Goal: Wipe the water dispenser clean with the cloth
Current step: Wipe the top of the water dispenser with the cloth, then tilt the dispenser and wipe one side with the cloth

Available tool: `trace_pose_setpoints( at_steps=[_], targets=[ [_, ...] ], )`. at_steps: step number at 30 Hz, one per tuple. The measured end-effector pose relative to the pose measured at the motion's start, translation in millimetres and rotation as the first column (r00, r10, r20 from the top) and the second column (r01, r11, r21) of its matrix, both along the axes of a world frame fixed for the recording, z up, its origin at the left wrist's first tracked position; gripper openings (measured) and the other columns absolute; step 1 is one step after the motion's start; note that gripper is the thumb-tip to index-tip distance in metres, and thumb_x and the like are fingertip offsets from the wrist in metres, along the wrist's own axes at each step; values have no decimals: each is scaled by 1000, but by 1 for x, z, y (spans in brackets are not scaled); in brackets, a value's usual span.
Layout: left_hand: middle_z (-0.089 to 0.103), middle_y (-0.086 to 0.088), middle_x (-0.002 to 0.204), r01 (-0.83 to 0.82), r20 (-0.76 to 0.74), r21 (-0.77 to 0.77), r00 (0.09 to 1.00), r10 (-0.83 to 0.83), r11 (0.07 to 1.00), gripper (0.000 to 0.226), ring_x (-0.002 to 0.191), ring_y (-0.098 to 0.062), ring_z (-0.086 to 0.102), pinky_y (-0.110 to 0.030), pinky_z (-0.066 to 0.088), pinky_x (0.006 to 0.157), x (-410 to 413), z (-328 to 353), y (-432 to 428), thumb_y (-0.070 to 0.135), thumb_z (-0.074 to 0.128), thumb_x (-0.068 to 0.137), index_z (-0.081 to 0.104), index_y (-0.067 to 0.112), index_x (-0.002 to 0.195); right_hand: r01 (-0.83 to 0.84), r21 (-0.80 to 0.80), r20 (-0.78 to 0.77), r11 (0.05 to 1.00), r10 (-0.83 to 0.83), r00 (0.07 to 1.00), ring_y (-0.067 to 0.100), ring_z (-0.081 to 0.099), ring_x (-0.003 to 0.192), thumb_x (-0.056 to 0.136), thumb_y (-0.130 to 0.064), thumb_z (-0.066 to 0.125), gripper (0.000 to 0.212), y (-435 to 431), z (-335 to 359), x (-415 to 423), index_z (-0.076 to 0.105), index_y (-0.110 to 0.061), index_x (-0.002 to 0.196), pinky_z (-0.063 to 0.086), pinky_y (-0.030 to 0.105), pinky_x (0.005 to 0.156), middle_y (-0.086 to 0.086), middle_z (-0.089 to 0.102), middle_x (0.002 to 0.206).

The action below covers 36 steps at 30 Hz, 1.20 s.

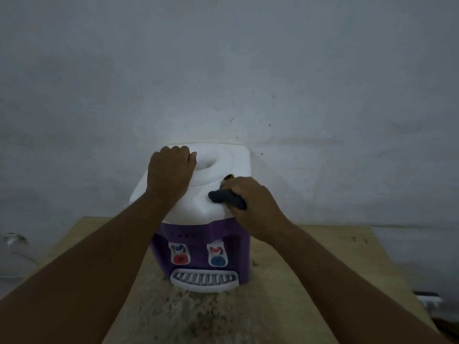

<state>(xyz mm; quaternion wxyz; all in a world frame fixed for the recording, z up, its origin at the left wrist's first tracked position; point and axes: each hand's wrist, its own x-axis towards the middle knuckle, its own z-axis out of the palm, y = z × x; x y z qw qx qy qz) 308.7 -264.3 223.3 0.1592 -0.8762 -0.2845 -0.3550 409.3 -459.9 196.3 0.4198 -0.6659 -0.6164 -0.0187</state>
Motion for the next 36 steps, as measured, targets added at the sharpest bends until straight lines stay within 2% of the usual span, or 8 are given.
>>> trace_pose_setpoints(
  at_steps=[5,10,17,19,24,28,33,36],
  targets=[
    [52,-9,56,-2,-44,12,999,3,1000,38,53,-22,34,-34,32,55,-2,1,-1,29,52,97,50,9,64,-44,61,-70,997,48,996,6,52,121,90,-24,59,24,-32,-28,-2,73,-21,109,38,24,107,-5,61,128],
    [63,-11,77,-92,-78,-129,994,82,987,29,68,-30,57,-36,41,63,-3,8,-15,33,49,95,61,7,87,103,107,-178,989,-83,981,11,60,98,94,-15,60,19,-20,-12,-2,70,-21,111,49,22,84,1,68,110],
    [65,-9,102,-81,-102,-218,993,59,973,43,91,-29,64,-43,43,97,18,6,-46,48,44,94,59,11,111,368,0,-283,930,-353,892,13,57,85,96,-26,58,21,23,-4,17,67,-12,108,36,3,68,4,67,99],
    [66,-9,100,-25,-97,-209,995,4,978,36,92,-28,62,-44,42,100,24,4,-55,43,46,96,62,12,107,420,-63,-270,905,-421,866,10,53,82,97,-29,55,22,35,-6,25,64,-13,109,34,9,64,2,66,99],
    [66,-7,86,16,-82,-191,996,-32,981,30,81,-24,59,-36,40,91,28,4,-68,31,49,96,65,7,87,460,-232,-387,857,-515,765,15,54,82,98,-29,49,25,44,2,42,63,-11,108,37,22,70,1,63,95],
    [58,-11,82,63,-29,-271,997,-74,961,25,78,-25,54,-34,39,73,34,-1,-72,23,52,94,58,3,80,357,-283,-744,890,-438,504,22,60,79,98,-35,47,28,29,-11,41,63,-13,98,47,32,65,5,64,86],
    [53,-8,75,42,-26,-235,998,-50,971,30,72,-20,47,-31,32,65,41,2,-74,25,53,92,51,6,69,340,-201,-899,919,-311,308,17,60,77,91,-38,56,32,0,-42,13,55,-9,106,46,29,58,8,62,94],
    [46,-5,76,28,-74,-187,996,-43,982,30,73,-19,46,-29,30,66,46,4,-74,26,51,93,45,10,69,365,-77,-922,928,-206,328,14,59,76,92,-29,62,15,-17,-46,-1,56,-15,95,47,28,62,3,62,87]
  ],
)
